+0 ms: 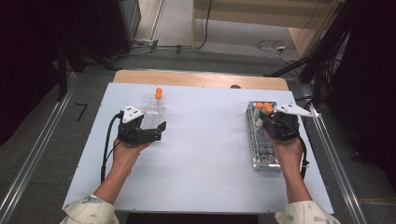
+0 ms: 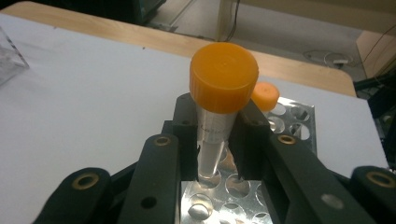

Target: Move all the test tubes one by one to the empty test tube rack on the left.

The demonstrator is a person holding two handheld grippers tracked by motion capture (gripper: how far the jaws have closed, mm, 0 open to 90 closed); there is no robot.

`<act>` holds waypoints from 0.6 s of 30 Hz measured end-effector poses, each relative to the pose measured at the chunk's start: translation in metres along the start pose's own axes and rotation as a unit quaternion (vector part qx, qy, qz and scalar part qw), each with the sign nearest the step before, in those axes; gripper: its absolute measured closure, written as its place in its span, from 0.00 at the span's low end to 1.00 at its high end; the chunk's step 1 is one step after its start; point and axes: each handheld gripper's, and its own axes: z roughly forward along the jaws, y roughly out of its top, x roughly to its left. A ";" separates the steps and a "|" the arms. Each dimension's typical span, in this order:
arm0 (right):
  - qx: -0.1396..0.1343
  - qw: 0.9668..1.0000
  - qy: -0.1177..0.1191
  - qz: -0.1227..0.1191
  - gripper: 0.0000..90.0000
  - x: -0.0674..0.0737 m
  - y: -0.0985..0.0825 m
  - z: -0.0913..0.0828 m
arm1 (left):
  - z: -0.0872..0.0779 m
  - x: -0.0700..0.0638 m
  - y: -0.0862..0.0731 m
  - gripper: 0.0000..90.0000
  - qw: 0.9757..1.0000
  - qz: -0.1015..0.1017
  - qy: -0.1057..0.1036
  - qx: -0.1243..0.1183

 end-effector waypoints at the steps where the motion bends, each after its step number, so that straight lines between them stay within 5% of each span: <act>1: -0.005 1.000 0.000 -0.001 0.80 0.000 0.002 -0.003 | 0.000 -0.001 0.000 0.14 1.000 -0.002 -0.001 -0.001; 8: -0.030 0.999 0.036 -0.005 0.80 0.010 0.009 -0.020 | -0.003 -0.010 0.003 0.14 1.000 0.009 -0.013 -0.009; 18: -0.011 0.993 0.114 -0.034 0.80 0.050 0.000 -0.004 | -0.005 -0.021 0.005 0.14 0.999 0.017 -0.032 -0.012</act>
